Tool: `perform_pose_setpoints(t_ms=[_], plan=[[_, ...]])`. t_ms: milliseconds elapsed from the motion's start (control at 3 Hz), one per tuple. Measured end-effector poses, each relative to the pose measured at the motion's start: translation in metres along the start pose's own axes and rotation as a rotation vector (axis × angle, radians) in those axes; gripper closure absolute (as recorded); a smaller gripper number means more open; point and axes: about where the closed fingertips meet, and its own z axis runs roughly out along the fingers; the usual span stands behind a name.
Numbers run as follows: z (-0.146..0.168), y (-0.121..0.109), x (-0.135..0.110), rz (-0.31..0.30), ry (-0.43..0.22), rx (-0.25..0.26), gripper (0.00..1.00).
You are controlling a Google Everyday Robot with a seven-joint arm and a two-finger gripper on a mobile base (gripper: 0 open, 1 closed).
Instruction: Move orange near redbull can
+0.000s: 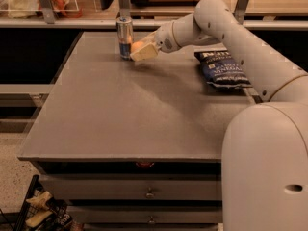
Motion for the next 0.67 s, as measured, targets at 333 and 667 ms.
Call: perform_pose_setpoints(t_ms=[333, 667], plan=[[0.0021, 0.0006, 0.0017, 0.009, 0.001, -0.007, 0.36], [0.0039, 0.0014, 0.0036, 0.017, 0.003, -0.013, 0.13]])
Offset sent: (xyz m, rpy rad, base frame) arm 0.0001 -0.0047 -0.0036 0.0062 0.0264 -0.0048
